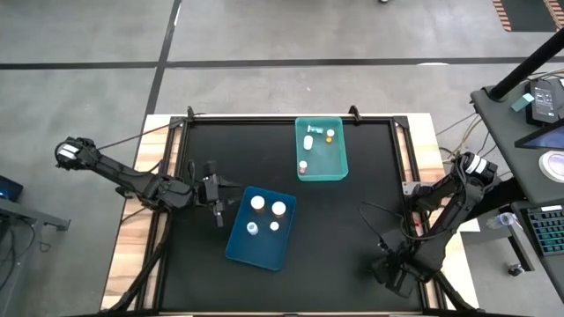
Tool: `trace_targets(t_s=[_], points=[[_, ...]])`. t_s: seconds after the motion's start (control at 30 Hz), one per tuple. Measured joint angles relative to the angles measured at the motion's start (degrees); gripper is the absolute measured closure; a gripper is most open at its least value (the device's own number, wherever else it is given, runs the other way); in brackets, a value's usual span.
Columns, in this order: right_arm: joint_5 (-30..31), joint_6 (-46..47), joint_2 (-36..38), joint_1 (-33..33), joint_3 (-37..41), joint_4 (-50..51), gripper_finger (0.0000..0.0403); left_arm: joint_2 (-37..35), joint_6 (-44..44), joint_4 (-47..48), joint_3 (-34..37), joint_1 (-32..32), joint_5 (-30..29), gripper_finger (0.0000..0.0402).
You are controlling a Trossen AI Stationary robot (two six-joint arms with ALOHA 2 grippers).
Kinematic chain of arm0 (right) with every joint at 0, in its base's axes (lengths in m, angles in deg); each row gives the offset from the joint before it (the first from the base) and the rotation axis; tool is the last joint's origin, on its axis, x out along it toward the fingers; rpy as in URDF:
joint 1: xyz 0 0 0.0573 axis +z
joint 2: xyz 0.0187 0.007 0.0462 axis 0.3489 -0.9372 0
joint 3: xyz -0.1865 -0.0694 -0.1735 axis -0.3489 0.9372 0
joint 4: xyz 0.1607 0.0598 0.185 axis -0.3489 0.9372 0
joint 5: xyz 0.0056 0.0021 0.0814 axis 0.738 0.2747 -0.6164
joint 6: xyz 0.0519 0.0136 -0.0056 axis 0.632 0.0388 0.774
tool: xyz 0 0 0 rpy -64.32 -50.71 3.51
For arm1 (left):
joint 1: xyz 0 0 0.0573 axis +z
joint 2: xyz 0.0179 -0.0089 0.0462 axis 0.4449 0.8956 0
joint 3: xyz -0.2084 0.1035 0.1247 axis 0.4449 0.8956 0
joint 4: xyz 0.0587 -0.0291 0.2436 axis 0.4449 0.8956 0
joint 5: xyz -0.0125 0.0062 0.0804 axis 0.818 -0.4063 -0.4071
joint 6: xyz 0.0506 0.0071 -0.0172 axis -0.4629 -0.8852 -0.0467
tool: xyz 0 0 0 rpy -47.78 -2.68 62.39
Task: Pick and place medicine bottles into bin by pill shape (circle, oval)
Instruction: Put the blue capsule bottle into the blue bin
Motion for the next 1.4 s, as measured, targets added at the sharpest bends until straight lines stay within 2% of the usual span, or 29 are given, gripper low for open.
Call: trace_targets(t_s=[0.17,0.53,0.63,0.73,0.87,0.97,1.4], points=[[0.0,0.0,0.0,0.0,0.1,0.0,0.03,0.0,0.0,0.0,0.0,0.0,0.0,0.0272],[1.1,-0.7,2.5,-0.2,-0.9,0.3,0.0289,0.0,0.1,0.0,0.0,0.0,0.0,0.0272],[5.4,-1.8,3.7,-0.6,-1.9,0.4,0.0293,0.0,0.1,-0.3,0.0,0.0,0.0,0.0272],[12.6,-4.8,5.2,-1.9,-3.0,0.3,0.0292,0.0,0.0,-1.1,0.0,0.0,0.0,0.0272],[19.9,-13.0,6.9,-5.3,-4.9,0.2,0.0291,0.0,-0.3,-3.3,0.0,0.0,0.0,0.0272],[22.5,-20.8,7.7,-9.1,-6.3,0.1,0.0292,0.0,-0.4,-3.6,0.0,0.0,0.0,0.0272],[23.3,-60.0,8.2,-24.8,-8.7,-2.5,0.0292,2.7,0.1,-8.0,0.0,0.0,0.1,0.0272]])
